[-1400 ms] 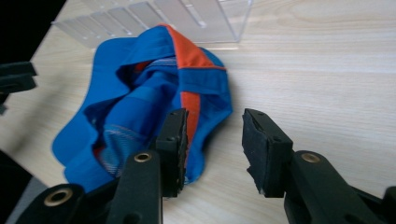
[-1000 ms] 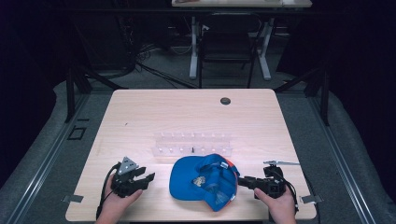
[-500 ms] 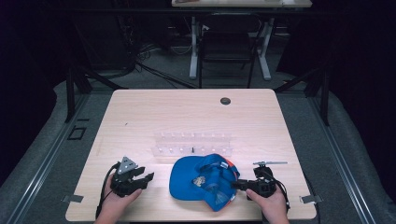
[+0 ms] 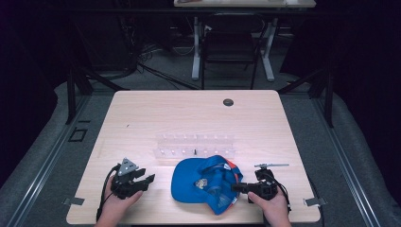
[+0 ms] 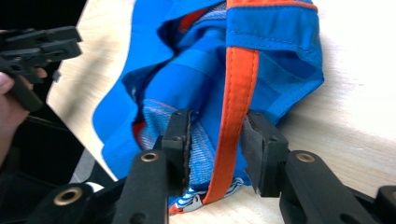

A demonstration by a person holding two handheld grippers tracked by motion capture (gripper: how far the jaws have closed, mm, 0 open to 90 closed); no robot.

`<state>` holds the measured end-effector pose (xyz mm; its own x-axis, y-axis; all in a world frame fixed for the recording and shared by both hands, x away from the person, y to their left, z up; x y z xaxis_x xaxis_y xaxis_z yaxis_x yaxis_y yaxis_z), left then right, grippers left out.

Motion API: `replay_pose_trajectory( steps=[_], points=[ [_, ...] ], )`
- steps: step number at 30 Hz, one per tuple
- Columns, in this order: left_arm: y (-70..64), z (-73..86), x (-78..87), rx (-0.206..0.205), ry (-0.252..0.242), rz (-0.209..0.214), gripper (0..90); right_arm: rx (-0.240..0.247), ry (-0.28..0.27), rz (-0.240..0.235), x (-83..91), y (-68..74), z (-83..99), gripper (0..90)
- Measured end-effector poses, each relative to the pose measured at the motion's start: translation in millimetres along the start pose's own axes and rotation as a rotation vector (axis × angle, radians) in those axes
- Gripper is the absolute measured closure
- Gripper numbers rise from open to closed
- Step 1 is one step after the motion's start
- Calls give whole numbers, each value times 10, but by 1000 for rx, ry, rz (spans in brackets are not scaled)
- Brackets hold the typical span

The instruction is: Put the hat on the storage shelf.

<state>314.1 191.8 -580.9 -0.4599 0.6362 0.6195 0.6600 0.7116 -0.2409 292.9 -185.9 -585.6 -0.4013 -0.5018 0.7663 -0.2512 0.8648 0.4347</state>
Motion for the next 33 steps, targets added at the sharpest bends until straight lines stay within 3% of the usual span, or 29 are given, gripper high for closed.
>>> replay_pose_trajectory(
  steps=[3, 11, 13, 23, 27, 33],
  points=[
    [3, 2, 0, -2, 2, 0, 528, -10, 1, -33, 33, 20, -6, 657],
    [3, 3, -4, -2, 3, 0, 528, -21, -2, -65, 65, 32, -14, 700],
    [3, 2, -3, -2, 1, -1, 527, -24, -2, -59, 78, 36, -15, 763],
    [12, 4, 3, -1, 4, -3, 527, -34, 3, -24, 118, 28, -43, 780],
    [11, 3, 4, -2, 4, -4, 527, -13, -6, 31, 172, 32, -83, 785],
    [13, 6, -2, -4, 6, -7, 527, -5, -4, 65, 254, 57, -127, 786]
  ],
)
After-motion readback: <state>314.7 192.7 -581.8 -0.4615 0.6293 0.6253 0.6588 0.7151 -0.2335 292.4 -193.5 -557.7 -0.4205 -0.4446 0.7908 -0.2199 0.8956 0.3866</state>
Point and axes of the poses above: each handheld gripper's, and its own axes: x roughly backward along the jaws, z roughly out of its underside, y roughly to its left, the point moved 5 cm from there along -x, roughly forward along the jaws, and after that the axes turned 14 degrees about z, right-handed, at the moved point
